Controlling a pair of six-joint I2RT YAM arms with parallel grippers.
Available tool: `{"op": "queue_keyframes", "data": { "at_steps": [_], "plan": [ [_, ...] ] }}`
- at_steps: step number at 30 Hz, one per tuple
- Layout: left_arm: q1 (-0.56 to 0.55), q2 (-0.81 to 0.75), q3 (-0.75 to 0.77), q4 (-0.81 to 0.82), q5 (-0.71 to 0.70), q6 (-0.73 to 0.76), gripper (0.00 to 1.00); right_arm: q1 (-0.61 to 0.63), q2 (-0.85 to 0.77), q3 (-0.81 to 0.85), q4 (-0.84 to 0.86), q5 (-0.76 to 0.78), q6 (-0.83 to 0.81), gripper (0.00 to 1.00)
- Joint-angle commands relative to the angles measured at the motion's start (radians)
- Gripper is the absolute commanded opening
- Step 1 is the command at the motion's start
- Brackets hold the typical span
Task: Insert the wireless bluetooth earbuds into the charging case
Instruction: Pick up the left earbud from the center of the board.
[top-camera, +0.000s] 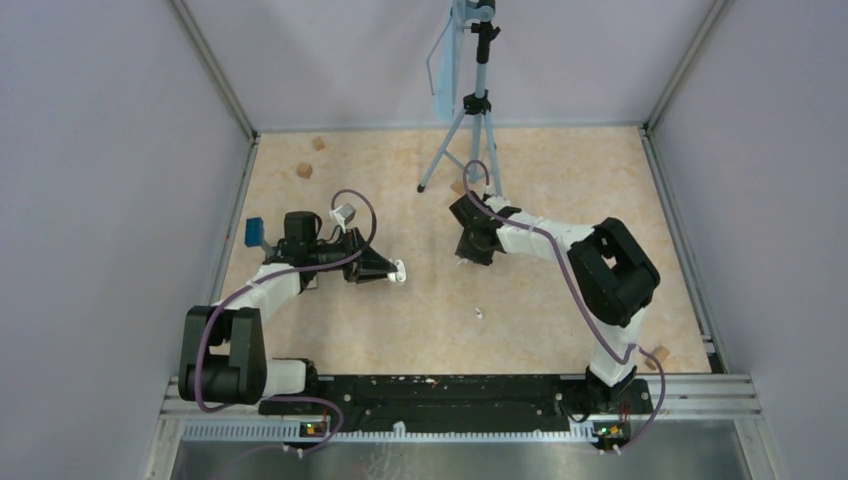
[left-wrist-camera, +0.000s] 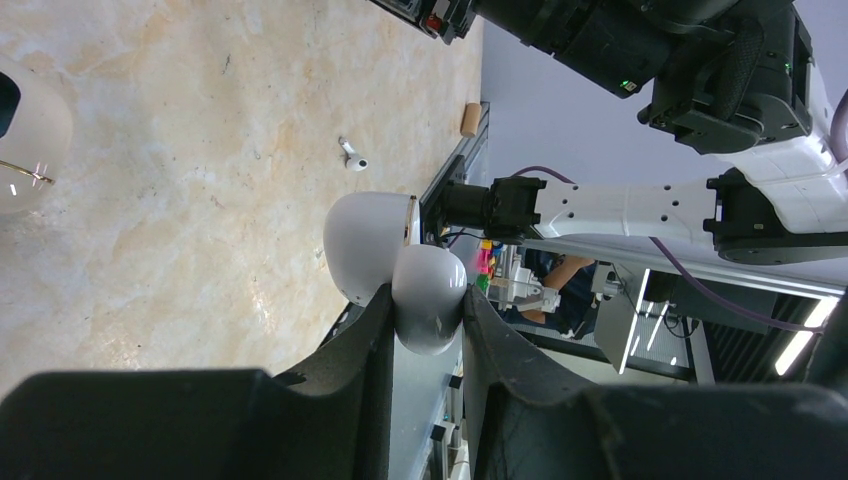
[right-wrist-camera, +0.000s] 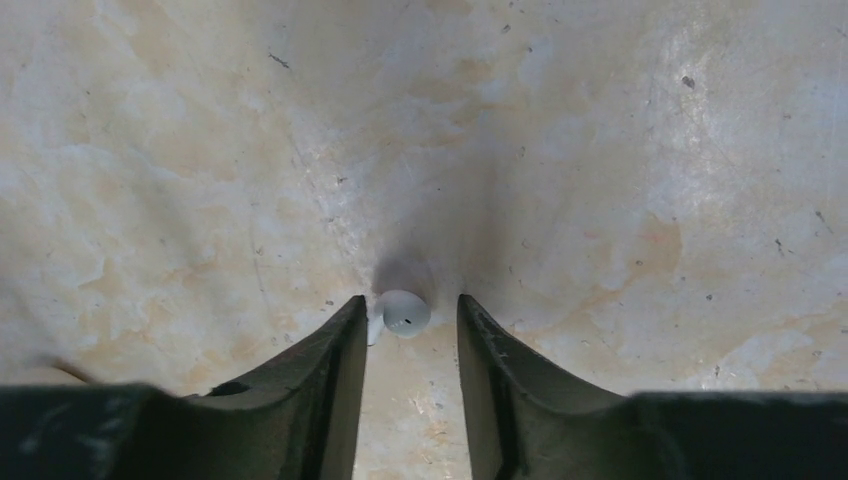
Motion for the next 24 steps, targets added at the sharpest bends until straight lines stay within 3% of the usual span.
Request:
{"op": "queue_keyframes", "data": {
  "at_steps": [1, 5, 12, 24],
  "plan": [
    [-0.003, -0.005, 0.033, 0.006, 0.022, 0.020, 0.00, 0.013, 0.046, 0.032, -0.118, -0.009, -0.025, 0.41],
    [-0.003, -0.013, 0.026, -0.003, 0.012, 0.019, 0.00, 0.033, 0.076, 0.076, -0.194, 0.035, 0.001, 0.44],
    [-0.005, -0.006, 0.026, 0.002, 0.019, 0.016, 0.00, 0.064, 0.166, 0.177, -0.338, 0.155, -0.049, 0.35],
    [-0.013, -0.010, 0.023, 0.011, 0.010, 0.002, 0.00, 0.061, 0.061, 0.023, -0.203, 0.064, -0.103, 0.33]
  ]
}}
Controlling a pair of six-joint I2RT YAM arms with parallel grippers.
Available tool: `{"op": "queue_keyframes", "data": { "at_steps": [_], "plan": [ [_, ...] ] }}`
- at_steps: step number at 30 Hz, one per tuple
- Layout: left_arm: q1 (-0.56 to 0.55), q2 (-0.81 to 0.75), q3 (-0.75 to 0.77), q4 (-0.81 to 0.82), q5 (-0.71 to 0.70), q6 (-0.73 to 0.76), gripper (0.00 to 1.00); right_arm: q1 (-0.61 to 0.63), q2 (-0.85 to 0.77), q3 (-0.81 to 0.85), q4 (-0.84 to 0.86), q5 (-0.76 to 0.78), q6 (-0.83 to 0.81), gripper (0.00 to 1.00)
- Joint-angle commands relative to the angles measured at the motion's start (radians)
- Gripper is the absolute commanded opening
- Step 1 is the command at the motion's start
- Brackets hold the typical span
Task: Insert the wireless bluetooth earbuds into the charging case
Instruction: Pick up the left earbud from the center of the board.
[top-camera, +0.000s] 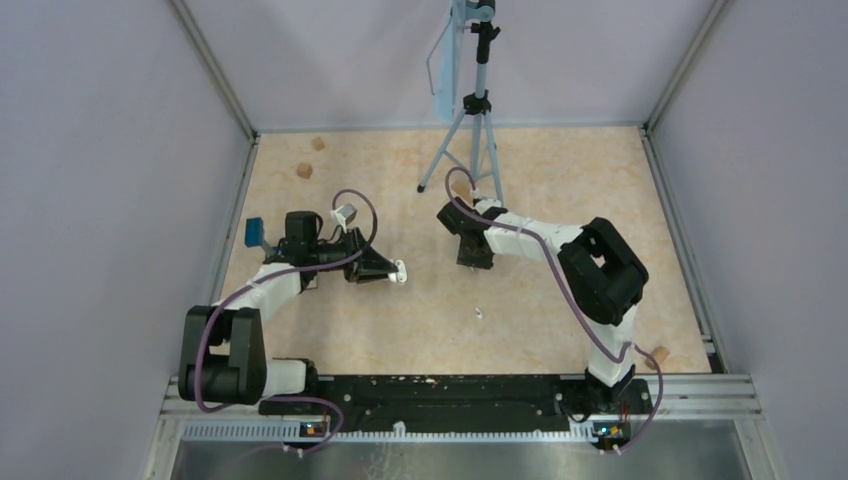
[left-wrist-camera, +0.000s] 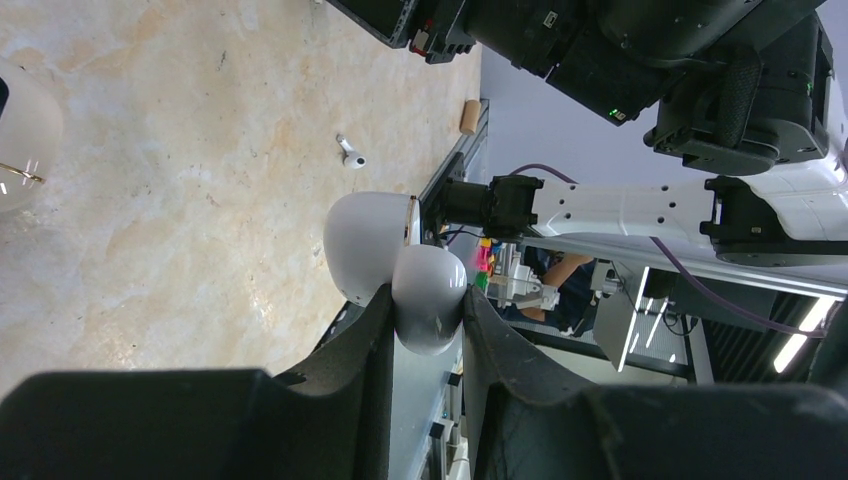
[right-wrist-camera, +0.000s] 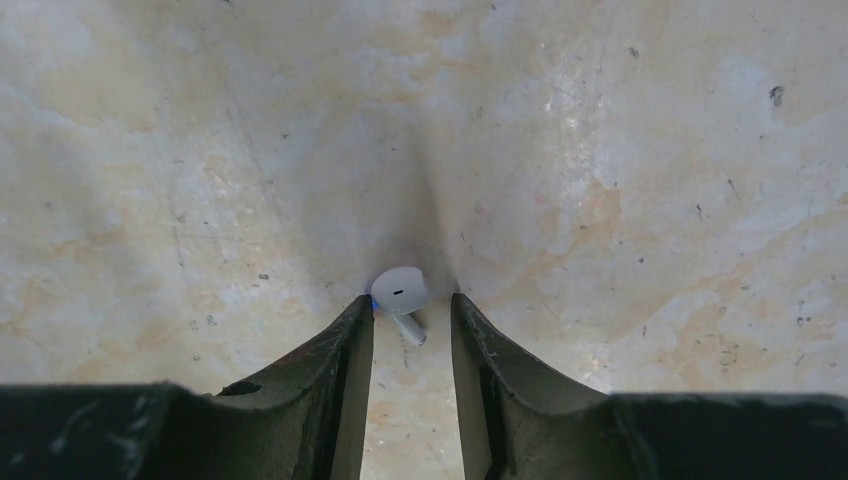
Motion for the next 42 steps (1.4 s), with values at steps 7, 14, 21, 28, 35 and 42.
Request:
{"op": "queue_keyframes", "data": {
  "at_steps": [7, 14, 21, 28, 35, 42],
  "plan": [
    [-0.013, -0.026, 0.014, 0.057, 0.005, -0.020, 0.00, -0.024, -0.024, -0.146, 0.069, -0.082, -0.117, 0.34],
    [-0.014, -0.023, -0.001, 0.065, 0.008, -0.019, 0.00, -0.049, -0.019, -0.163, 0.141, -0.121, -0.317, 0.36],
    [-0.014, -0.021, -0.002, 0.071, 0.011, -0.011, 0.00, -0.059, 0.000, -0.145, 0.129, -0.140, -0.380, 0.32],
    [-0.014, -0.014, 0.006, 0.064, 0.019, 0.003, 0.00, -0.060, 0.028, -0.121, 0.123, -0.141, -0.397, 0.32],
    [-0.014, 0.005, 0.015, 0.041, 0.020, 0.028, 0.00, -0.061, 0.026, -0.121, 0.133, -0.174, -0.379, 0.24],
    [-0.014, 0.011, 0.014, 0.044, 0.024, 0.034, 0.00, -0.060, -0.001, -0.129, 0.140, -0.207, -0.358, 0.18]
  ]
}}
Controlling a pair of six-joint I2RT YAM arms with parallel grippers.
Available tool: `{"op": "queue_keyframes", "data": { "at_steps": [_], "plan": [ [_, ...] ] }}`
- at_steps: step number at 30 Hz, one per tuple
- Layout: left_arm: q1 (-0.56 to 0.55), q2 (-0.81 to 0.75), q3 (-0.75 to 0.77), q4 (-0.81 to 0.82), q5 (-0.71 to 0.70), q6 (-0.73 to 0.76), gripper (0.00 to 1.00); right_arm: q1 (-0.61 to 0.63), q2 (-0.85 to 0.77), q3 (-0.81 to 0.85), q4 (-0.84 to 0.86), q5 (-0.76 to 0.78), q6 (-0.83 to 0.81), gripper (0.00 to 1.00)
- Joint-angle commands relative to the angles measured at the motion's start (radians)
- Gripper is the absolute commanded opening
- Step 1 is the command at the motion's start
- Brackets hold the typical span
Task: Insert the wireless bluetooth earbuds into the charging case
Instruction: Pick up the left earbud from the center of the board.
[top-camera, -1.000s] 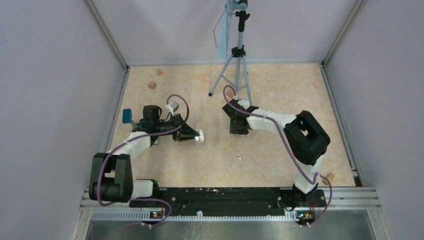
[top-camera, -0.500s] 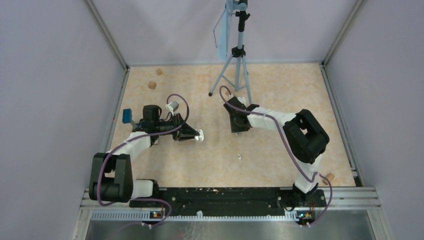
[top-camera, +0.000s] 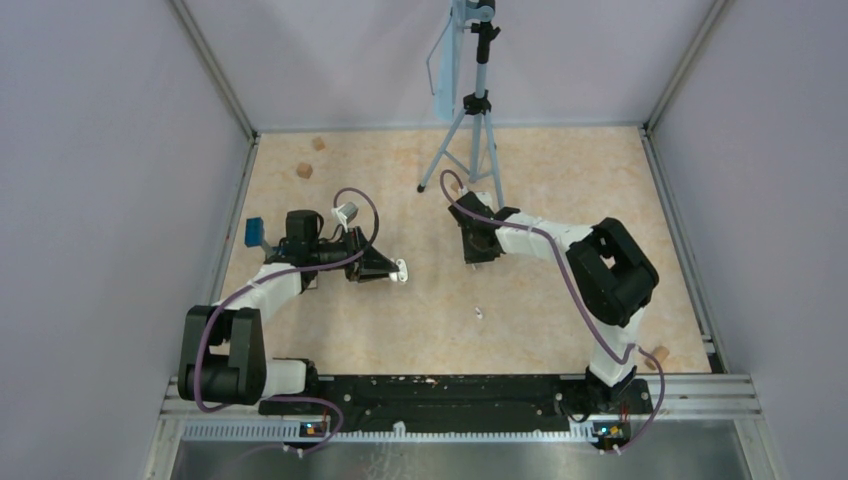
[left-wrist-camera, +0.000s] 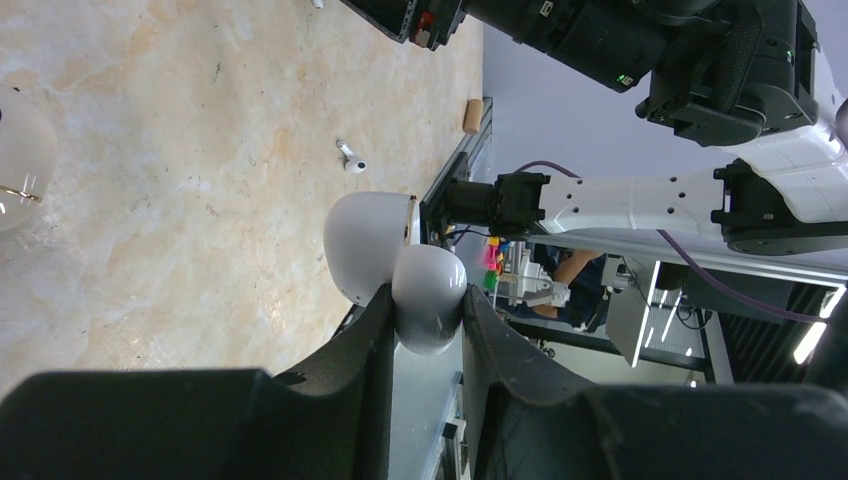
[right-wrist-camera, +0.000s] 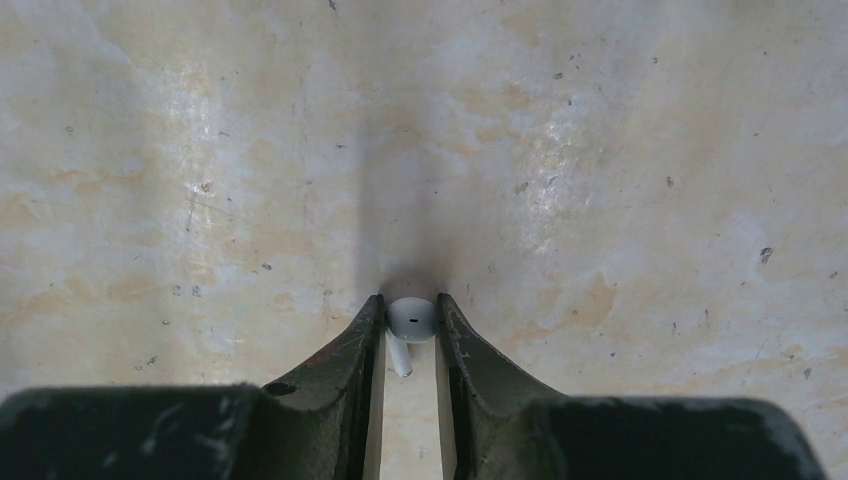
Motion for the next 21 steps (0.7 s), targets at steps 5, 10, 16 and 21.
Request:
{"op": "queue_keyframes", "data": {
  "at_steps": [5, 10, 16, 21],
  "plan": [
    [-0.004, 0.017, 0.015, 0.018, 0.025, 0.025, 0.00, -0.006, 0.030, -0.050, -0.011, -0.084, 0.019, 0.27],
    [-0.004, 0.018, 0.015, 0.019, 0.026, 0.026, 0.00, -0.006, 0.024, -0.066, -0.008, -0.076, 0.023, 0.31],
    [-0.005, 0.024, 0.014, 0.018, 0.024, 0.028, 0.00, -0.004, 0.019, -0.090, 0.007, -0.084, 0.033, 0.21],
    [-0.006, 0.027, 0.012, 0.020, 0.027, 0.021, 0.00, -0.004, -0.012, -0.098, 0.008, -0.087, 0.033, 0.14]
  ]
}}
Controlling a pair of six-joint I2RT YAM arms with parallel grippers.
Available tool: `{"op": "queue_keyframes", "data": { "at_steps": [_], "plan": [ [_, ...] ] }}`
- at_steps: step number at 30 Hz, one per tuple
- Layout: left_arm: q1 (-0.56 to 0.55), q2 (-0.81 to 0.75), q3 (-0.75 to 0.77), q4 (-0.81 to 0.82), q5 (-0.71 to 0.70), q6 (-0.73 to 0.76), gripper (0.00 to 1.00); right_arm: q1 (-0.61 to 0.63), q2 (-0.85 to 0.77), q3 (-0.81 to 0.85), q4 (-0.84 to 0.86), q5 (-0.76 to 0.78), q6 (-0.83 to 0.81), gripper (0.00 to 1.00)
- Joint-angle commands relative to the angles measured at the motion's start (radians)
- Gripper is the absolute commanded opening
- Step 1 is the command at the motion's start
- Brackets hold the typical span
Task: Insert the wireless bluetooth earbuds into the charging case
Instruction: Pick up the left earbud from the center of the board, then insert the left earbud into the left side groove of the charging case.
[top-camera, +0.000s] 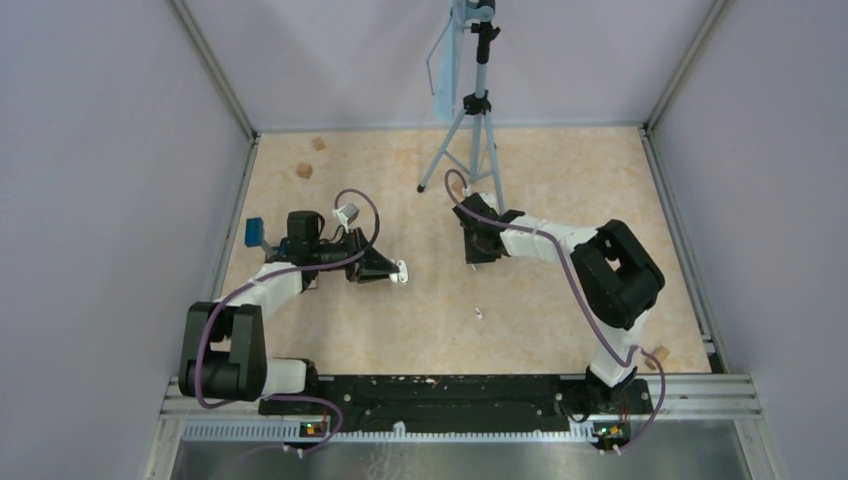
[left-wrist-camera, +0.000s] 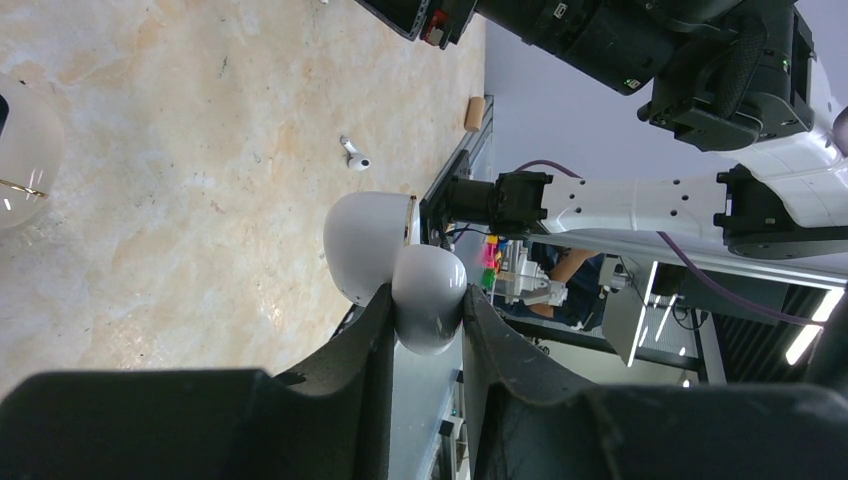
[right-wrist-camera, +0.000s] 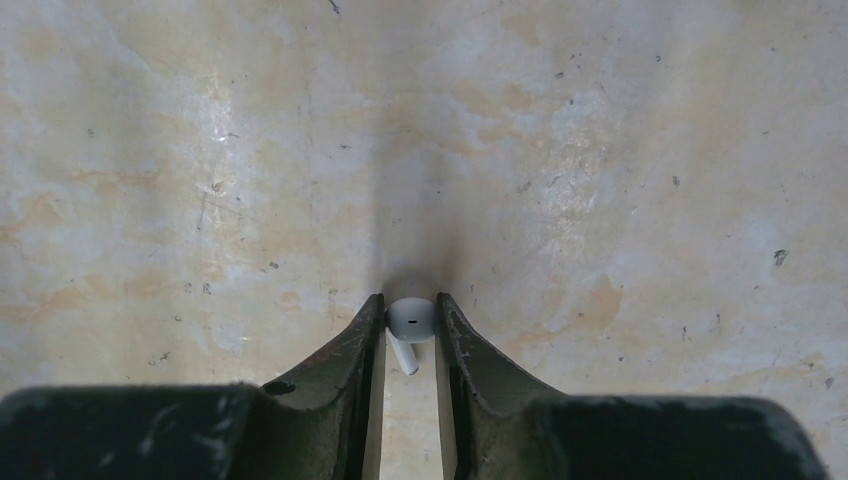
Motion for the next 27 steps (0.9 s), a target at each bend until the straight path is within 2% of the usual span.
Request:
{"op": "queue_keyframes", "data": {
  "at_steps": [1, 8, 12, 17, 21, 27],
  "plan": [
    [-0.005, 0.011, 0.013, 0.020, 0.027, 0.015, 0.00, 0.002, 0.002, -0.055, -0.036, -0.071, 0.011, 0.13],
    [-0.014, 0.029, 0.048, -0.051, 0.011, 0.050, 0.00, 0.002, -0.152, -0.102, 0.096, -0.131, -0.015, 0.11],
    [-0.036, 0.063, 0.098, -0.102, 0.050, 0.064, 0.00, 0.002, -0.276, -0.176, 0.211, -0.164, -0.010, 0.11],
    [-0.066, 0.113, 0.185, -0.265, 0.018, 0.191, 0.00, 0.022, -0.443, -0.276, 0.379, -0.186, -0.030, 0.11],
    [-0.076, 0.112, 0.220, -0.254, 0.021, 0.177, 0.00, 0.048, -0.562, -0.347, 0.559, -0.207, -0.029, 0.12],
    [-0.094, 0.142, 0.287, -0.207, 0.120, 0.097, 0.00, 0.062, -0.660, -0.382, 0.688, -0.219, 0.048, 0.11]
  ]
}}
